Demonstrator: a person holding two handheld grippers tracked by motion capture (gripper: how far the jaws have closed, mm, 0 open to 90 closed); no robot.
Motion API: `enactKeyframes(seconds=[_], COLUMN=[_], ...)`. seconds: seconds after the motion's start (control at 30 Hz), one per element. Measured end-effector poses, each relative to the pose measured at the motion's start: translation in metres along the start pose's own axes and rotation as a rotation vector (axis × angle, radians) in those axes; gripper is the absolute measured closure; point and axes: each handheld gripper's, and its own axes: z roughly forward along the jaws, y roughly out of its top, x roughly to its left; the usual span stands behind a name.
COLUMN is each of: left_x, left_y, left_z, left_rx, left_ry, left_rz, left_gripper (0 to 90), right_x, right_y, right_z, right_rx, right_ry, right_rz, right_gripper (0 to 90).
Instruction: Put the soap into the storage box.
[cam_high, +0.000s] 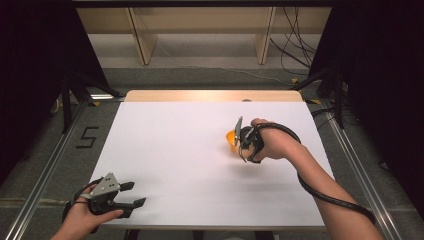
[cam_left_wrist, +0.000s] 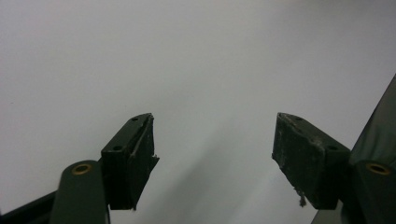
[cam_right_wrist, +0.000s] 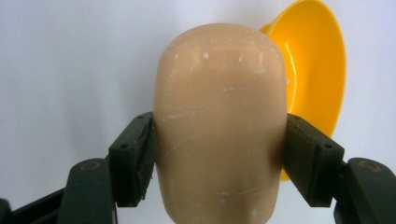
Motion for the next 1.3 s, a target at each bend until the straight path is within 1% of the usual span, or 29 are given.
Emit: enactKeyframes(seconds=[0.03, 0.07, 0.1, 0.17, 0.2, 0.37, 0.43, 0.47, 0.5, 0.53, 0.6, 0.63, 0.7, 0.73, 0.77, 0.8, 0.83, 0.87, 0.9, 0.97, 1.0, 1.07, 1.1, 1.13, 1.17, 1.2, 1.23, 1.27, 1.3], left_x=[0.0, 0.0, 0.0, 0.0, 0.0, 0.0, 0.001, 0.001, 0.001, 0.0, 0.0, 0.001, 0.001, 0.001, 0.0, 0.0, 0.0, 0.001, 0.001, 0.001, 0.001, 0.0, 0.0, 0.0, 0.001, 0.001, 0.002, 0.002, 0.0], left_y=[0.0, 0.0, 0.0, 0.0, 0.0, 0.0, 0.0, 0.0, 0.0, 0.0, 0.0, 0.0, 0.0, 0.0, 0.0, 0.0, 0.0, 0.0, 0.0, 0.0, 0.0, 0.0, 0.0, 0.0, 0.0, 0.0, 0.0, 0.0, 0.0], left_z=[0.0, 0.0, 0.0, 0.0, 0.0, 0.0, -0.001, 0.0, 0.0, 0.0, 0.0, -0.001, 0.0, 0.0, 0.0, 0.0, 0.0, 0.0, 0.0, 0.0, 0.0, 0.001, 0.001, 0.0, 0.0, 0.0, 0.0, 0.0, 0.0], left_rx=[0.0, -0.004, -0.002, -0.002, -0.002, -0.008, 0.004, -0.002, -0.002, -0.008, -0.004, 0.005, -0.003, -0.005, -0.009, -0.009, -0.008, -0.001, -0.003, -0.003, -0.005, -0.008, -0.008, -0.009, -0.005, -0.004, 0.0, 0.003, -0.01], left_ry=[0.0, 0.002, 0.001, 0.001, 0.001, 0.004, 0.002, 0.006, 0.006, 0.004, 0.005, 0.001, 0.006, 0.006, 0.005, 0.004, 0.004, 0.006, 0.005, 0.005, 0.005, 0.003, 0.003, 0.003, 0.005, 0.006, 0.007, 0.009, 0.004], left_rz=[0.0, -0.001, -0.001, 0.0, 0.0, -0.002, 0.008, 0.008, 0.007, -0.003, 0.004, 0.008, 0.007, 0.005, -0.002, -0.003, -0.001, 0.009, 0.008, 0.008, 0.004, -0.003, -0.002, -0.003, 0.005, 0.007, 0.016, 0.021, -0.001], left_gripper=[29.3, 29.2, 29.2, 29.2, 29.2, 29.2, 29.2, 29.2, 29.2, 29.2, 29.2, 29.2, 29.3, 29.2, 29.2, 29.2, 29.3, 29.2, 29.2, 29.3, 29.2, 29.2, 29.2, 29.2, 29.2, 29.2, 29.3, 29.2, 29.3], right_x=[0.0, 0.0, -0.001, -0.002, -0.002, -0.003, -0.005, -0.004, -0.004, -0.006, -0.007, -0.006, -0.007, -0.008, -0.008, -0.008, -0.008, -0.01, -0.01, -0.01, -0.013, -0.013, -0.012, -0.014, -0.017, -0.017, -0.014, -0.016, -0.015], right_y=[0.0, 0.0, 0.0, 0.0, 0.0, 0.001, 0.002, 0.001, 0.002, 0.002, 0.002, 0.002, 0.002, 0.002, 0.002, 0.002, 0.002, 0.002, 0.002, 0.002, 0.003, 0.003, 0.004, 0.004, 0.004, 0.004, 0.004, 0.004, 0.004], right_z=[0.0, -0.001, -0.001, 0.0, -0.001, 0.0, 0.001, 0.001, 0.001, 0.002, 0.002, 0.002, 0.003, 0.004, 0.004, 0.003, 0.003, 0.004, 0.003, 0.003, 0.003, 0.003, 0.003, 0.003, 0.004, 0.004, 0.004, 0.004, 0.003], right_rx=[0.0, 0.003, 0.001, -0.002, 0.003, -0.005, -0.018, -0.012, -0.012, -0.022, -0.02, -0.015, -0.02, -0.028, -0.028, -0.021, -0.021, -0.026, -0.017, -0.024, -0.035, -0.038, -0.024, -0.033, -0.041, -0.041, -0.023, -0.029, -0.017], right_ry=[0.0, -0.019, -0.02, -0.023, -0.029, -0.042, -0.04, -0.043, -0.045, -0.053, -0.06, -0.061, -0.063, -0.065, -0.065, -0.064, -0.066, -0.069, -0.068, -0.073, -0.077, -0.077, -0.072, -0.076, -0.082, -0.082, -0.084, -0.087, -0.085], right_rz=[0.0, 0.02, 0.026, 0.017, 0.031, 0.031, 0.01, 0.033, 0.035, 0.011, 0.011, 0.043, 0.04, 0.017, 0.017, 0.045, 0.047, 0.03, 0.051, 0.053, 0.03, 0.028, 0.062, 0.052, 0.023, 0.023, 0.073, 0.058, 0.091], right_gripper=[33.5, 33.5, 33.5, 33.5, 33.5, 33.5, 33.5, 33.5, 33.5, 33.5, 33.5, 33.4, 33.5, 33.5, 33.5, 33.4, 33.4, 33.4, 33.4, 33.5, 33.4, 33.4, 33.4, 33.4, 33.4, 33.4, 33.4, 33.4, 33.4])
